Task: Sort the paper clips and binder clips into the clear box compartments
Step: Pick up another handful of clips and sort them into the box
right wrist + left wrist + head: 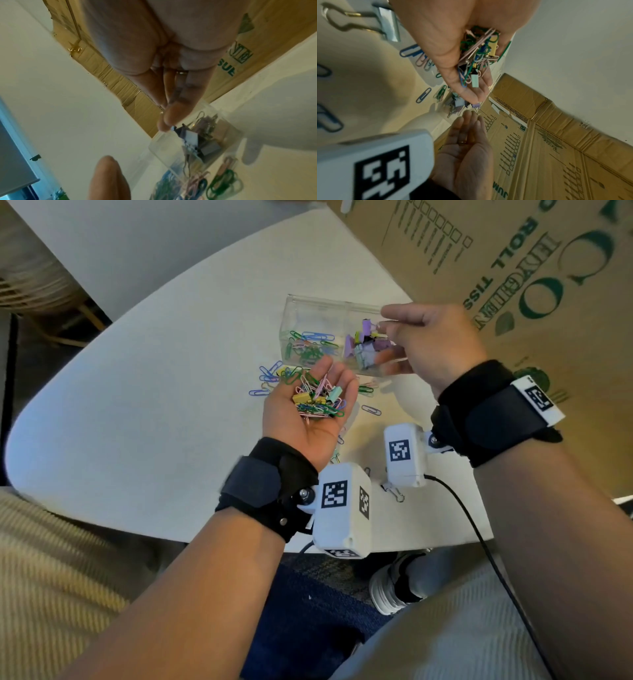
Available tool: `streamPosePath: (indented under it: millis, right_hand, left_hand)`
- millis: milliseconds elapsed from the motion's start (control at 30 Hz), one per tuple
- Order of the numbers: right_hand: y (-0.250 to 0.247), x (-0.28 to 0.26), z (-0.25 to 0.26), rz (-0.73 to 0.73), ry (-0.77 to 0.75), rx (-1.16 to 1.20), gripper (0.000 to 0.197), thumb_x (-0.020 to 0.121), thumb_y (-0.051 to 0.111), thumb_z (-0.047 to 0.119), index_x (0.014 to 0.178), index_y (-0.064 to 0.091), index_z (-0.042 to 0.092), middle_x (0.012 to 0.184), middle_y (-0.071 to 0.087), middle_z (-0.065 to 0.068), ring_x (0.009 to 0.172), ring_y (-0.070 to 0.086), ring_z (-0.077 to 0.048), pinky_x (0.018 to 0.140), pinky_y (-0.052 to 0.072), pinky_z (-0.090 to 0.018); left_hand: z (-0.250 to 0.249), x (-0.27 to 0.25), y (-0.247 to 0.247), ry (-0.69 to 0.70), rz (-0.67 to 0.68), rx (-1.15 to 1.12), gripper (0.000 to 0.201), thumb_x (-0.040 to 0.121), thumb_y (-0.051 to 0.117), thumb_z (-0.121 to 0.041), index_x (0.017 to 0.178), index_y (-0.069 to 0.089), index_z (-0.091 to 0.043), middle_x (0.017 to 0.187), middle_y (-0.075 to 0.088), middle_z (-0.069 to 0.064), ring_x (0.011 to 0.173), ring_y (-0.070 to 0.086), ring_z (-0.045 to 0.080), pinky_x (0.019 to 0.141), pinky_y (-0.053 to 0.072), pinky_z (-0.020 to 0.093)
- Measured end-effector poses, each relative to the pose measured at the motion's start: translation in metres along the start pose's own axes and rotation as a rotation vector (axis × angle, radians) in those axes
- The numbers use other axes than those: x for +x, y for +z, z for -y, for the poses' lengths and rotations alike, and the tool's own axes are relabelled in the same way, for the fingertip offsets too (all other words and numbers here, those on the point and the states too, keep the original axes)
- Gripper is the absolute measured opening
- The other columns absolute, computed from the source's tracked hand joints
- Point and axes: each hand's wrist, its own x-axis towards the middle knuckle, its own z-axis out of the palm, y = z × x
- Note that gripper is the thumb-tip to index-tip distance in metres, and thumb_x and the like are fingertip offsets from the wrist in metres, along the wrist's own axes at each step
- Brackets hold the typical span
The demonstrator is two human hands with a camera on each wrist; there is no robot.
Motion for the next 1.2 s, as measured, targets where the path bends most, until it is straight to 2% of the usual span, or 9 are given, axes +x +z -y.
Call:
streamPosePath:
  millis: [133, 300, 467, 533, 667, 767, 900, 1067, 1200]
  right_hand:
    - [-0.005, 0.000, 0.005, 0.008, -0.061, -0.117, 0.032, 0.095, 0.050, 0.004, 0.123, 0.061, 0.015, 0.113, 0.063, -0.002, 0.050, 0.060, -0.009, 0.054, 0.055, -0.028]
    - [-0.006, -0.015, 0.018, 0.103, -0.306, -0.259, 0.015, 0.089, 0.063, 0.012, 0.097, 0.070, 0.022, 0.076, 0.066, 0.003, 0.055, 0.057, -0.009, 0.054, 0.046, -0.018]
    - [0.009, -0.041, 0.027, 0.348, -0.418, -0.503, 0.011, 0.080, 0.074, 0.022, 0.091, 0.076, 0.024, 0.075, 0.069, 0.025, 0.057, 0.053, 0.007, 0.059, 0.040, -0.006]
    - [0.022, -0.045, 0.025, 0.348, -0.484, -0.623, 0.018, 0.076, 0.076, 0.028, 0.093, 0.076, 0.028, 0.086, 0.072, 0.014, 0.065, 0.055, 0.005, 0.067, 0.044, -0.010]
    - [0.041, -0.047, 0.017, 0.322, -0.564, -0.790, 0.023, 0.076, 0.067, 0.032, 0.099, 0.071, 0.031, 0.095, 0.069, 0.009, 0.089, 0.062, -0.014, 0.082, 0.051, -0.035]
    - [0.045, -0.047, 0.014, 0.275, -0.541, -0.788, 0.018, 0.076, 0.066, 0.029, 0.093, 0.069, 0.030, 0.093, 0.061, 0.008, 0.087, 0.059, -0.017, 0.080, 0.051, -0.036]
    - [0.046, -0.047, 0.013, 0.303, -0.507, -0.738, 0.014, 0.073, 0.067, 0.021, 0.086, 0.066, 0.025, 0.092, 0.054, 0.005, 0.086, 0.055, -0.015, 0.079, 0.047, -0.034]
    - [0.040, -0.046, 0.014, 0.340, -0.442, -0.594, 0.014, 0.067, 0.078, 0.018, 0.078, 0.070, 0.019, 0.075, 0.066, 0.009, 0.059, 0.050, 0.001, 0.060, 0.040, -0.016]
    - [0.036, -0.041, 0.013, 0.342, -0.316, -0.278, 0.019, 0.065, 0.087, 0.016, 0.073, 0.070, 0.018, 0.070, 0.070, 0.001, 0.055, 0.056, -0.001, 0.060, 0.050, -0.022]
  left_hand:
    - [-0.003, 0.002, 0.003, 0.017, -0.002, 0.011, 0.037, 0.098, 0.034, -0.024, 0.098, 0.063, 0.000, 0.084, 0.066, 0.016, 0.078, 0.065, 0.028, 0.078, 0.055, 0.040]
    - [-0.010, 0.004, 0.013, 0.056, 0.013, 0.013, 0.034, 0.096, 0.037, -0.021, 0.096, 0.063, 0.001, 0.086, 0.066, 0.016, 0.079, 0.066, 0.029, 0.080, 0.055, 0.039]
    - [-0.008, 0.003, 0.019, 0.090, 0.008, 0.018, 0.030, 0.096, 0.036, -0.017, 0.090, 0.061, 0.000, 0.078, 0.066, 0.017, 0.070, 0.067, 0.028, 0.065, 0.057, 0.033]
    - [-0.005, 0.003, 0.020, 0.078, -0.028, 0.035, 0.032, 0.097, 0.035, -0.017, 0.081, 0.060, -0.003, 0.066, 0.065, 0.013, 0.061, 0.067, 0.024, 0.059, 0.055, 0.028]
    - [-0.001, 0.001, 0.018, 0.069, -0.066, 0.038, 0.025, 0.094, 0.038, -0.017, 0.076, 0.055, -0.011, 0.072, 0.054, 0.007, 0.079, 0.057, 0.022, 0.084, 0.047, 0.032]
    - [-0.001, 0.003, 0.013, 0.058, -0.054, 0.030, 0.022, 0.093, 0.037, -0.016, 0.079, 0.053, -0.012, 0.079, 0.051, 0.008, 0.097, 0.051, 0.024, 0.101, 0.040, 0.033]
    - [0.000, 0.003, 0.012, 0.060, -0.025, 0.035, 0.029, 0.096, 0.034, -0.018, 0.079, 0.055, -0.009, 0.081, 0.057, 0.011, 0.087, 0.059, 0.026, 0.086, 0.047, 0.035]
    - [0.000, 0.002, 0.014, 0.069, -0.074, 0.014, 0.030, 0.096, 0.032, -0.017, 0.082, 0.057, -0.006, 0.085, 0.058, 0.014, 0.090, 0.059, 0.030, 0.093, 0.045, 0.039]
    - [0.002, 0.000, 0.016, 0.083, -0.082, -0.058, 0.035, 0.096, 0.031, -0.016, 0.084, 0.060, 0.000, 0.078, 0.066, 0.018, 0.074, 0.064, 0.030, 0.083, 0.048, 0.039]
